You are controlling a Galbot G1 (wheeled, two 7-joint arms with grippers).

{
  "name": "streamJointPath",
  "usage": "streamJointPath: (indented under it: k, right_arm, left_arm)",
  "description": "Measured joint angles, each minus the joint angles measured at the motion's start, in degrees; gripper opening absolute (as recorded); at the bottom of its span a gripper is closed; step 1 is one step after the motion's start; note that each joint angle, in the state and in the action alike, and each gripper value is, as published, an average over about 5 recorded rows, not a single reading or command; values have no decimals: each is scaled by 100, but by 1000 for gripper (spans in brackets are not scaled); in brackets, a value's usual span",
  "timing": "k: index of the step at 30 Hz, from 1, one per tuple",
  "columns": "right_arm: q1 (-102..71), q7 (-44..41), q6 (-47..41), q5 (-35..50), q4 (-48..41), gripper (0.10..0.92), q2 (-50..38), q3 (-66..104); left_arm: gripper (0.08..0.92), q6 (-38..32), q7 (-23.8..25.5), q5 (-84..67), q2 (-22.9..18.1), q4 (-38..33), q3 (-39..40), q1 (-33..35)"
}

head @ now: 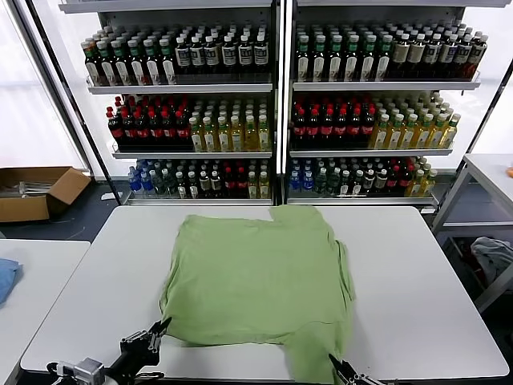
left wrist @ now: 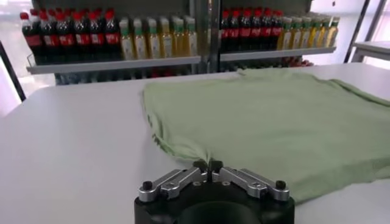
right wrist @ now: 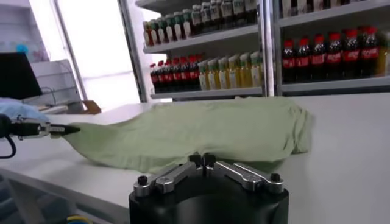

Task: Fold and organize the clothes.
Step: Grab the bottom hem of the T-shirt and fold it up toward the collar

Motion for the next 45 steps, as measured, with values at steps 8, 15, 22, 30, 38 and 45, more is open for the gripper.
streamJointPath:
  k: [8,15,22,30,38,45]
  right_arm:
    - [496,173,-31,477,-147,107,106,-54]
    - [1259,312,-283,805,-356,107,94,-81]
    - [2190,485,-647,932,-720,107,74,-223]
    - [3387,619,-970,963,-1497,107,74,-628]
    - [4426,730,-1190,703,-2454,107,147,-1080]
    - [4897,750,-1321,376,-2961,216,138,-1357]
  left_arm:
    - [95,51,109,-6,-6,-68,-10,-183]
    - [95,198,138,-200,43,71,47,-642]
    - [94,292,129,-477,92,329,166,-1212]
    - [94,269,46,-849,341,837,445,-1907]
    - [94,196,8,-923,467,1643,808,-2560]
    - [127,175,-67,-811,388,2333,1075,-3013]
